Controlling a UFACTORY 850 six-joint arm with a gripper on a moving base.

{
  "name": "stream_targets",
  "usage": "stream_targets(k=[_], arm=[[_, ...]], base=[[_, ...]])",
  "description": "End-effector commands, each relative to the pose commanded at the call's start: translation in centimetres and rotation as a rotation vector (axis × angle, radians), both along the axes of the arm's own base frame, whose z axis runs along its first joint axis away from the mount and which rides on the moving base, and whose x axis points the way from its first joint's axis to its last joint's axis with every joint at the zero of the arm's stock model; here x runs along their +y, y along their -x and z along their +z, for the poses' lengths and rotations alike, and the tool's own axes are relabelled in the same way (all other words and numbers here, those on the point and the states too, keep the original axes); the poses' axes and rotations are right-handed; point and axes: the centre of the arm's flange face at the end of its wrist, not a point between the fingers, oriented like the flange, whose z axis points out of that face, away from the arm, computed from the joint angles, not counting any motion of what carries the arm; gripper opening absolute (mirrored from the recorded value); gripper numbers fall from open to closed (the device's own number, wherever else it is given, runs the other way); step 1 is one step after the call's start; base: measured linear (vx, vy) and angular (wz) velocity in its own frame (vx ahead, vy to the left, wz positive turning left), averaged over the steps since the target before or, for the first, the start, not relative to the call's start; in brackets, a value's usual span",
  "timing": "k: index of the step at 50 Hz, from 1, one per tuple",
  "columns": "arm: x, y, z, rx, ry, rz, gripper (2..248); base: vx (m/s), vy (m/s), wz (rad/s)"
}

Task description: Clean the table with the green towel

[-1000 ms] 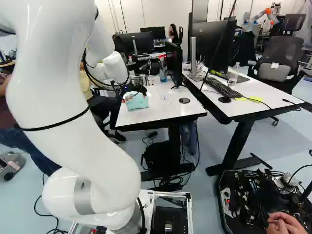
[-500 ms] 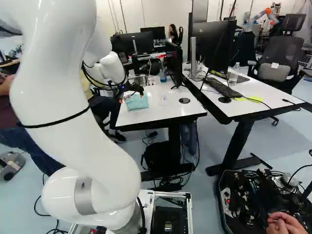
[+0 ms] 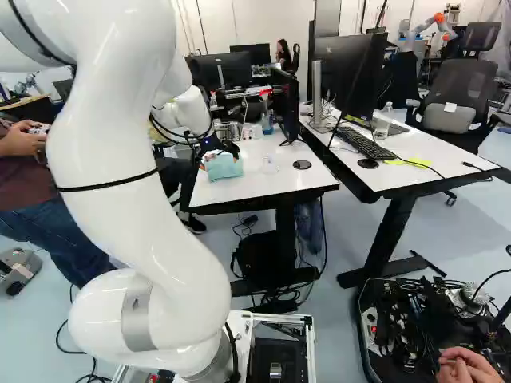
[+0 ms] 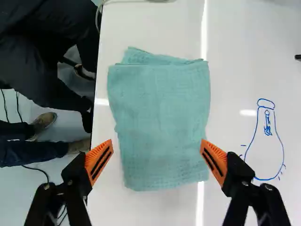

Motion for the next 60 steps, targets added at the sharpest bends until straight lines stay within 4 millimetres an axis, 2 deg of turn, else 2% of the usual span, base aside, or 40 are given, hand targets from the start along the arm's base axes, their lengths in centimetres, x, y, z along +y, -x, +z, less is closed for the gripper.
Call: stream_targets(k=[15, 37, 60], arm=[[1.2, -2.0, 0.0, 0.003, -0.006, 0.004, 247], [1.1, -1.3, 2.6, -0.040, -0.015, 0.006, 247], [1.1, -1.3, 2.9, -0.044, -0.016, 0.006, 247]], base=[[0.000, 0.000, 0.000], [0.000, 0.000, 0.000], [0.000, 0.000, 0.000]])
